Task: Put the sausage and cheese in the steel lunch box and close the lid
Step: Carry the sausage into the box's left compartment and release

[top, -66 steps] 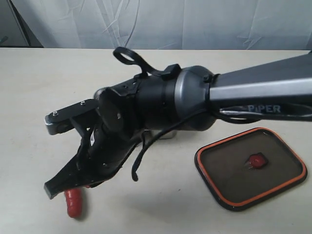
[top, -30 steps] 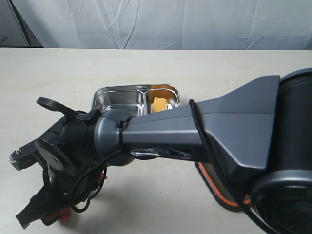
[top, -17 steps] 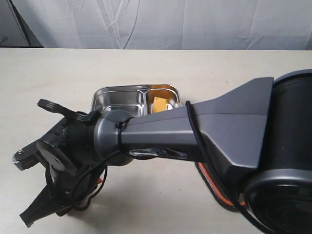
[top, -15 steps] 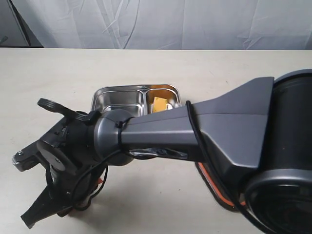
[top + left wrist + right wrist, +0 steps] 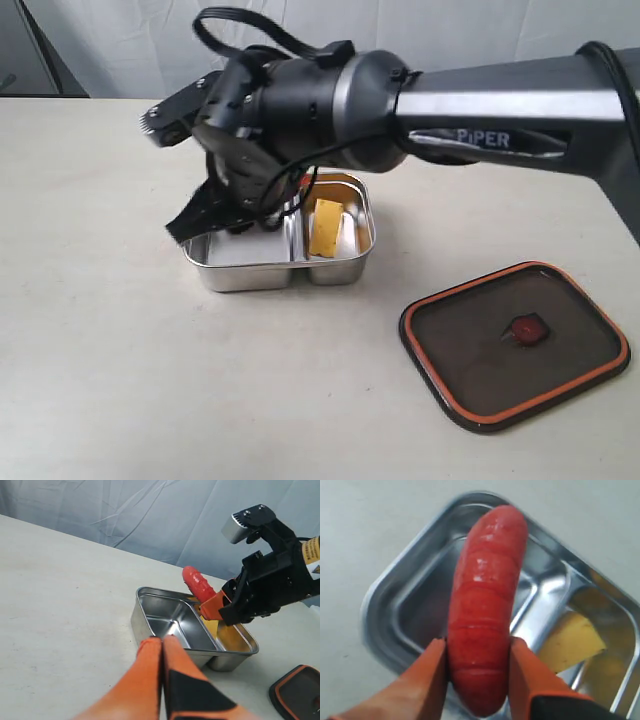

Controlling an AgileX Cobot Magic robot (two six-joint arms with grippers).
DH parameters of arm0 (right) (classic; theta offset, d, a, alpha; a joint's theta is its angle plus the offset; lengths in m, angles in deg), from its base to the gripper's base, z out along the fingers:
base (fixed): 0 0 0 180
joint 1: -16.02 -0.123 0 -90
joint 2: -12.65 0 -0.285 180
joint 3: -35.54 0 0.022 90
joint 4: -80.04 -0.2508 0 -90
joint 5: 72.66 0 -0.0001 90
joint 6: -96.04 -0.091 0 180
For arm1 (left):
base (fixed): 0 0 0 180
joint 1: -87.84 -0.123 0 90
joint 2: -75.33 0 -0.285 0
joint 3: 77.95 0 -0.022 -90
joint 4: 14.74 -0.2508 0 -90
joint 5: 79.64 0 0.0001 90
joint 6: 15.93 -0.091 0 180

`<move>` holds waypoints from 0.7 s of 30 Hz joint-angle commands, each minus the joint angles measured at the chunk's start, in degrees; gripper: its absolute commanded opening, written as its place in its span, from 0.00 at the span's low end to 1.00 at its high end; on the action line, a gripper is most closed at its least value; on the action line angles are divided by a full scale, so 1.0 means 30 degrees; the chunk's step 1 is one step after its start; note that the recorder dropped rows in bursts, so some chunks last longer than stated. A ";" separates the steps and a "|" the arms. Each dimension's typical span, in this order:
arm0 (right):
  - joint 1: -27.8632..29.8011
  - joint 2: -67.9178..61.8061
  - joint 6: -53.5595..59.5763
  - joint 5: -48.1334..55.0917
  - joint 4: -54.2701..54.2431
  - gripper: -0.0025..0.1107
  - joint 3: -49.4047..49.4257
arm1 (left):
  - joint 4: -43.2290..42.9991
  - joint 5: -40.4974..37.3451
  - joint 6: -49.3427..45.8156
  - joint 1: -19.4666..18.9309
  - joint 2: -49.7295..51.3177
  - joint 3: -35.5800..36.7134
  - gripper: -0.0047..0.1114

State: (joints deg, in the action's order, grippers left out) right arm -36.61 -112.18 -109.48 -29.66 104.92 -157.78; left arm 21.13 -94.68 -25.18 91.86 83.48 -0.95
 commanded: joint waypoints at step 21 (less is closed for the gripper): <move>0.1990 -0.2794 0.3975 -0.2855 -0.2343 0.48 -0.0031 | -0.0017 0.0061 -0.0053 0.0047 -0.0120 0.0073 0.04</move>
State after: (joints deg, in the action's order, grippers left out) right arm -30.72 -121.04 -97.36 -37.56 97.51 -157.78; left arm 21.05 -94.68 -25.18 91.86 83.48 -0.95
